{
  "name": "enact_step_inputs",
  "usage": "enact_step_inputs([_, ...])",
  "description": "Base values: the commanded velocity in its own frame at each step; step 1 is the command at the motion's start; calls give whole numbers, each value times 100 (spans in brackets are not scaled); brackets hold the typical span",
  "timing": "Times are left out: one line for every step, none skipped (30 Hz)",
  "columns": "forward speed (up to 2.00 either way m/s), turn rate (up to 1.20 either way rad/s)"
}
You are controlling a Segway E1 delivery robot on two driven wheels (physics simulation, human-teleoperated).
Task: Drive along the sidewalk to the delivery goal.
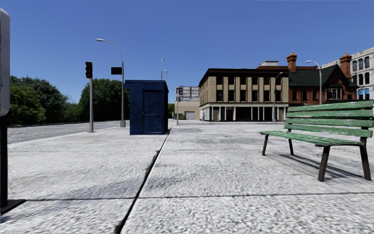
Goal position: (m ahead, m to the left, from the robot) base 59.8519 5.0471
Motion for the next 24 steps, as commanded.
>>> enact_step_inputs([200, 0])
enact_step_inputs([200, 0])
enact_step_inputs([200, 0])
enact_step_inputs([200, 0])
enact_step_inputs([200, 0])
enact_step_inputs([200, 0])
enact_step_inputs([200, 0])
enact_step_inputs([200, 0])
enact_step_inputs([200, 0])
enact_step_inputs([200, 0])
enact_step_inputs([200, 0])
enact_step_inputs([200, 0])
enact_step_inputs([200, 0])
enact_step_inputs([200, 0])
enact_step_inputs([200, 0])
enact_step_inputs([200, 0])
enact_step_inputs([200, 0])
enact_step_inputs([200, 0])
enact_step_inputs([200, 0])
enact_step_inputs([200, 0])
enact_step_inputs([200, 0])
enact_step_inputs([200, 0])
enact_step_inputs([200, 0])
enact_step_inputs([200, 0])
